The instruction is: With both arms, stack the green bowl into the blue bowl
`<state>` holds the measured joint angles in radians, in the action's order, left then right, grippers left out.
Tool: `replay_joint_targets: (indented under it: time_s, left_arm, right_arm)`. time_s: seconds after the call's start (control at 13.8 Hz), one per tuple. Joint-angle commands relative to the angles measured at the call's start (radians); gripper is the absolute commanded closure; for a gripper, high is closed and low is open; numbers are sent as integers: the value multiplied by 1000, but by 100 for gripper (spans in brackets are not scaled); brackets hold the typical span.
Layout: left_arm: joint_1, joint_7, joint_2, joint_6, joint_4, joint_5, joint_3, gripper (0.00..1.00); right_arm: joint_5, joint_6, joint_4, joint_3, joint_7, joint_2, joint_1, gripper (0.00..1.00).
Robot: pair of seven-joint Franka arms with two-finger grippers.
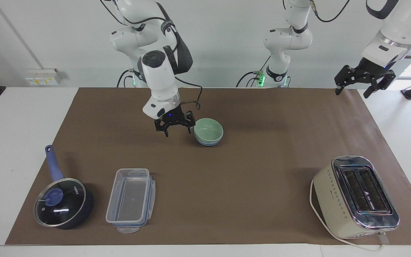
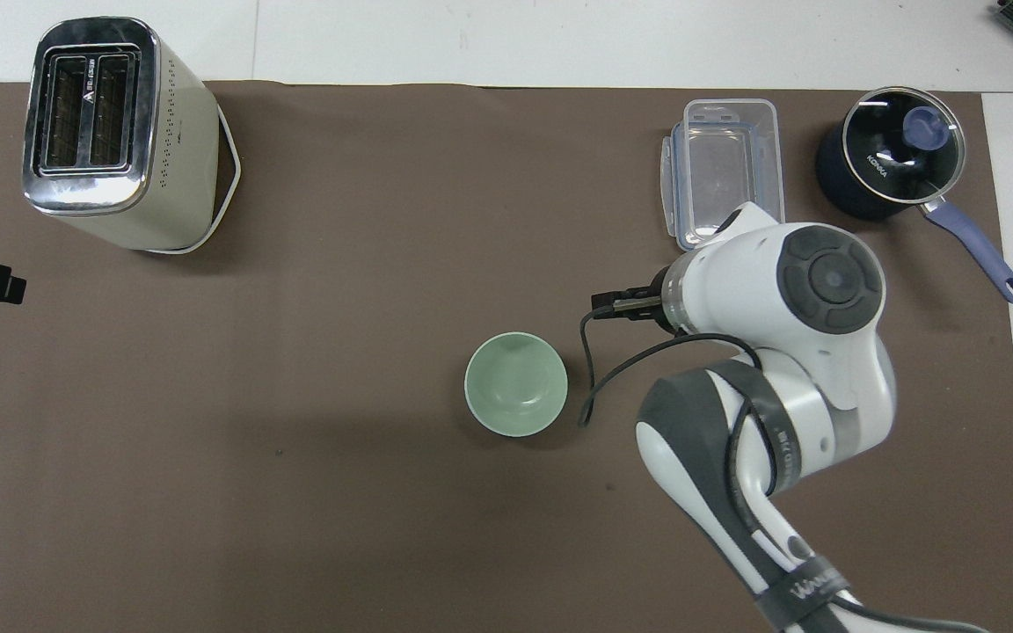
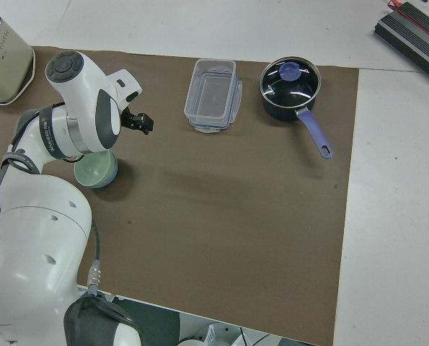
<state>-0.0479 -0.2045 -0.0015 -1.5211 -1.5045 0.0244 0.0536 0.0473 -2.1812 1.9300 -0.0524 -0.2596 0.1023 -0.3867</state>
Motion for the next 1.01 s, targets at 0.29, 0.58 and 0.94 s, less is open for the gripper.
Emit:
replay_joint_targets:
  time_s: [0.29,0.58,0.94]
  left_arm:
    - [3,-4,-11,3,0,-15,-6,0]
    - [2,-4,-11,3,0,-15,-6,0]
    - [0,-4,-11,1,0,-15,-6,0]
  right_arm:
    - [-27,319,-186,6,32,-79,230,0]
    - [-62,458,-256,5,65,-136,308,0]
    - [-75,650,-394,0,79,-157,336,0]
